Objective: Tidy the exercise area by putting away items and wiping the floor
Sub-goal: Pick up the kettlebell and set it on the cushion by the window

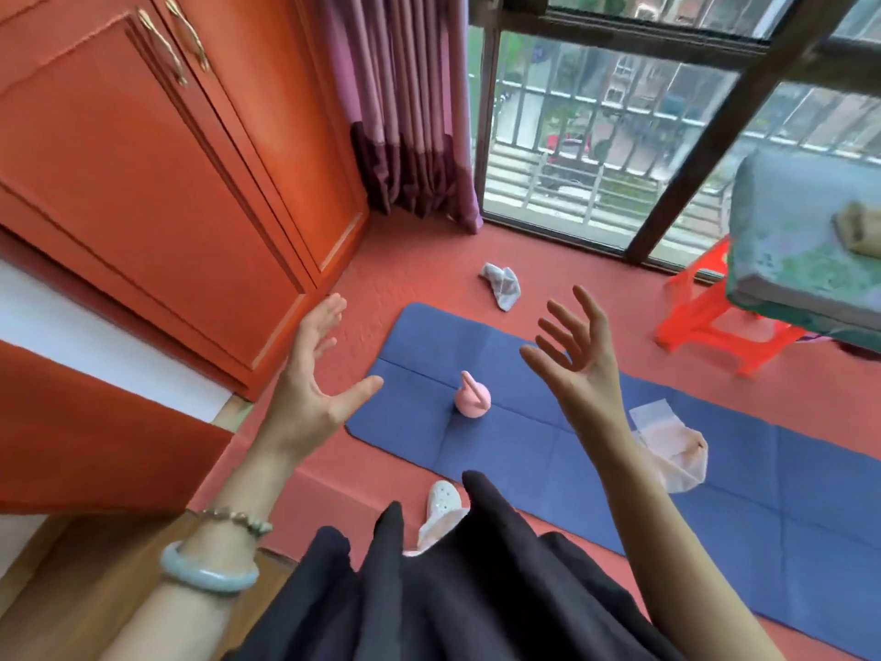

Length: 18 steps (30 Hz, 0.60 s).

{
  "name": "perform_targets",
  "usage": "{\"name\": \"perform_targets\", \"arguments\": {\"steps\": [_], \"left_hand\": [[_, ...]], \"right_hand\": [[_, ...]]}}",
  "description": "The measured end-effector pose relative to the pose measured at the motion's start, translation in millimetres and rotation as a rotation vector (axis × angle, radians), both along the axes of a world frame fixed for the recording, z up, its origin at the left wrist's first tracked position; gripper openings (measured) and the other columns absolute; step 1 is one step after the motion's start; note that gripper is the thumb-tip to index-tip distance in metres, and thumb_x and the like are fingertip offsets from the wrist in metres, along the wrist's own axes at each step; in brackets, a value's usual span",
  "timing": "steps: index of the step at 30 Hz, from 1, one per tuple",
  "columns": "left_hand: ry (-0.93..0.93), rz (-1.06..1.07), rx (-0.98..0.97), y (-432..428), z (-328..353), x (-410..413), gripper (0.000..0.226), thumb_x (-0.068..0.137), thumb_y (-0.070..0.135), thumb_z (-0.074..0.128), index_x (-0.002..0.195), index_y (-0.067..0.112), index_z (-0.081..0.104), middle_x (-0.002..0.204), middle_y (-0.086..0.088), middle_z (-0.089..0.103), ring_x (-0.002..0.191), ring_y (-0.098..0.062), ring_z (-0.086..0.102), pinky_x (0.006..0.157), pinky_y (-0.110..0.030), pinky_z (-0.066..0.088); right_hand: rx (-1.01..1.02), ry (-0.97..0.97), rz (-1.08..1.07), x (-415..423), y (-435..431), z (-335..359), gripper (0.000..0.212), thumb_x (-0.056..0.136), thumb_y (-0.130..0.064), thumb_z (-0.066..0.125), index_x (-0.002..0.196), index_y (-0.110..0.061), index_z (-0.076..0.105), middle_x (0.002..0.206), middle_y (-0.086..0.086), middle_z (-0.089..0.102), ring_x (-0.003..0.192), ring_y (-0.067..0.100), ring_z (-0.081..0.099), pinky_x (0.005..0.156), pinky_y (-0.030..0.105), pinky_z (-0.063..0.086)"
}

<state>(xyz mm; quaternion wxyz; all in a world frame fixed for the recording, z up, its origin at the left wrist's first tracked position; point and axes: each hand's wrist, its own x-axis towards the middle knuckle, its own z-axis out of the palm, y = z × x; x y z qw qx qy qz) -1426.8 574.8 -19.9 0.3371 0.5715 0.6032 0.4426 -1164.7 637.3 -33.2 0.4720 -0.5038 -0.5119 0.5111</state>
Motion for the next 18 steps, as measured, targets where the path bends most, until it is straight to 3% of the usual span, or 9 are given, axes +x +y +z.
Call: {"name": "perform_targets", "arguments": {"steps": [5, 9, 13, 18], "left_hand": [[-0.041, 0.001, -0.024, 61, -3, -6, 0.087, 0.067, 0.033, 0.072, 0.143, 0.019, 0.031, 0.146, 0.005, 0.038, 0.134, -0.002, 0.035, 0.109, -0.020, 0.031], [-0.025, -0.058, -0.070, 93, -14, -7, 0.084, 0.069, 0.018, 0.073, 0.142, 0.017, 0.032, 0.145, 0.003, 0.040, 0.135, -0.002, 0.035, 0.112, -0.030, 0.031], [-0.015, -0.120, -0.152, 126, -31, -9, 0.085, 0.068, 0.024, 0.074, 0.143, 0.022, 0.032, 0.146, 0.006, 0.039, 0.135, -0.003, 0.034, 0.114, -0.041, 0.029], [0.024, -0.261, -0.180, 164, -41, -9, 0.083, 0.071, 0.014, 0.076, 0.142, 0.023, 0.033, 0.145, 0.007, 0.040, 0.135, 0.000, 0.034, 0.112, -0.029, 0.030]], "right_hand": [[-0.039, -0.050, -0.017, -4, 39, 0, 0.081, 0.070, -0.019, 0.072, 0.137, -0.035, 0.030, 0.135, 0.006, 0.049, 0.119, 0.010, 0.054, 0.099, 0.029, 0.046], [-0.074, -0.071, -0.046, -3, 56, -4, 0.079, 0.070, -0.017, 0.073, 0.132, -0.044, 0.032, 0.134, 0.004, 0.050, 0.117, 0.003, 0.054, 0.098, 0.026, 0.045], [-0.101, -0.078, -0.107, 2, 70, -15, 0.080, 0.078, -0.003, 0.073, 0.137, -0.037, 0.030, 0.135, 0.004, 0.049, 0.118, 0.003, 0.053, 0.099, 0.026, 0.045], [-0.144, -0.089, -0.203, -1, 85, -29, 0.079, 0.078, -0.003, 0.072, 0.138, -0.035, 0.031, 0.132, 0.000, 0.050, 0.117, 0.002, 0.054, 0.097, 0.023, 0.045]]}}
